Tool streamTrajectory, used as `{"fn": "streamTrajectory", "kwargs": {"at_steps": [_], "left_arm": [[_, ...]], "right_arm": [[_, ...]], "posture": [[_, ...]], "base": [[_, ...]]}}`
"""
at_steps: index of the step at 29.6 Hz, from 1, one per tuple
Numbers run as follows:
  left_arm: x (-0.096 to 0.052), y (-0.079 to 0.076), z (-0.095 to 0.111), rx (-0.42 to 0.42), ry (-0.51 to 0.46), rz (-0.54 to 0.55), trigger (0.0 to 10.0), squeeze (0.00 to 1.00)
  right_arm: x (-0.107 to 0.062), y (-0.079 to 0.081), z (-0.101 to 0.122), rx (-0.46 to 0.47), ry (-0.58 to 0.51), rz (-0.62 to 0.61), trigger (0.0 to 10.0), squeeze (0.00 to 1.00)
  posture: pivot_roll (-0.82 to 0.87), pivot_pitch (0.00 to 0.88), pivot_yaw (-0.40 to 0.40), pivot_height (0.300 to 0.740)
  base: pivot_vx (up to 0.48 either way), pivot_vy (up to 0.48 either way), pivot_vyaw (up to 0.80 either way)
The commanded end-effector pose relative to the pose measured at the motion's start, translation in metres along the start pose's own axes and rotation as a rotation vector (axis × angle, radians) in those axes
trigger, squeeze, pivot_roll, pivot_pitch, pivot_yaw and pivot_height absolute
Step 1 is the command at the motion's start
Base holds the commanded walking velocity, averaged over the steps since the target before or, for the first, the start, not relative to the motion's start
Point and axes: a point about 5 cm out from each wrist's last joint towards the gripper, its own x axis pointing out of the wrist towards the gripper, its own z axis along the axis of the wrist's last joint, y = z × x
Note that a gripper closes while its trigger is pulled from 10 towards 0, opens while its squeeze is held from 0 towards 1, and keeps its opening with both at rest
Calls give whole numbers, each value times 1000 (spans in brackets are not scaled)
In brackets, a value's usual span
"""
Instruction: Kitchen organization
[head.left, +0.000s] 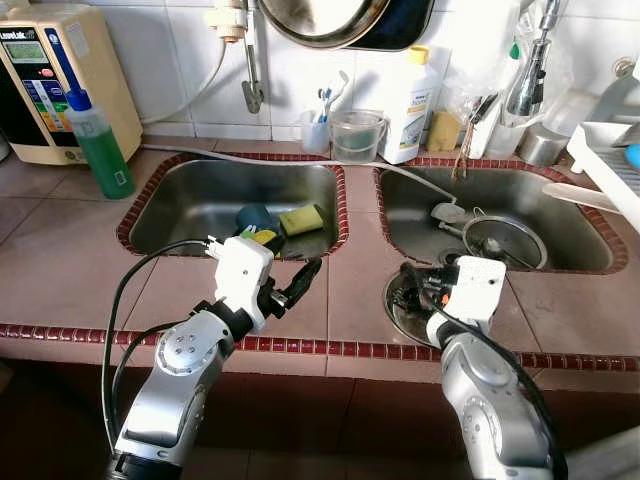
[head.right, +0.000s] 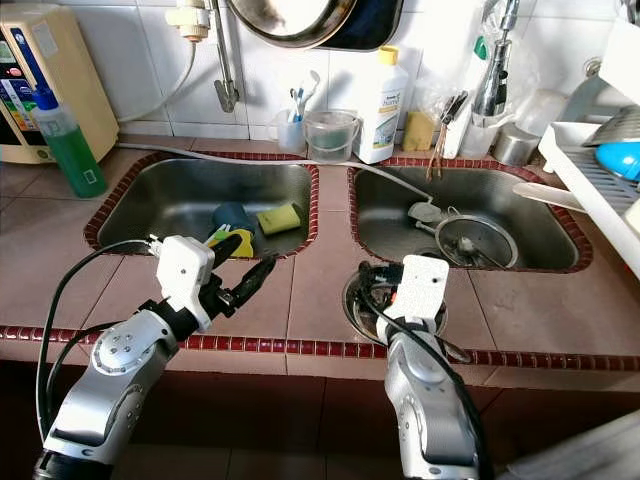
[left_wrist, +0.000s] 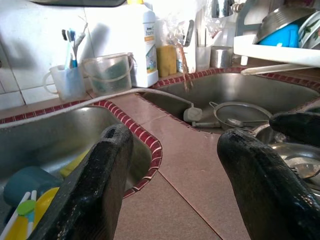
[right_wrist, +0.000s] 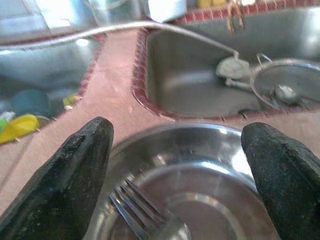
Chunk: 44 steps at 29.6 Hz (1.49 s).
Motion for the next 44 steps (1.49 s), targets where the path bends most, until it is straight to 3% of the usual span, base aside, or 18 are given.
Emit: {"fn": "streamTrajectory", "kwargs": {"at_steps": [1, 4, 11, 26, 44], "left_arm": [[1, 1, 1, 8, -3, 3, 10000, 0], [1, 1, 2, 7, -4, 1, 10000, 0], [2, -2, 2, 3, -9, -5, 10000, 0], [1, 3, 6, 5, -3, 1, 10000, 0], [-2, -1, 5, 0, 0, -4, 10000, 0]], "right_arm": [[1, -4, -1, -11, 25, -52, 10000, 0], [4, -6, 0, -100, 39, -122, 10000, 0], [8, -5, -2, -146, 52, -144, 10000, 0], [26, -5, 4, -89, 64, -185, 10000, 0], [43, 2, 11, -21, 55, -200, 10000, 0]], "posture": [[-169, 8, 15, 740], [-170, 7, 16, 740], [-172, 0, 14, 740], [-152, 54, 35, 740], [-147, 40, 33, 740]], "base": [[0, 0, 0], [0, 0, 0], [0, 0, 0], [0, 0, 0], [0, 0, 0]]}}
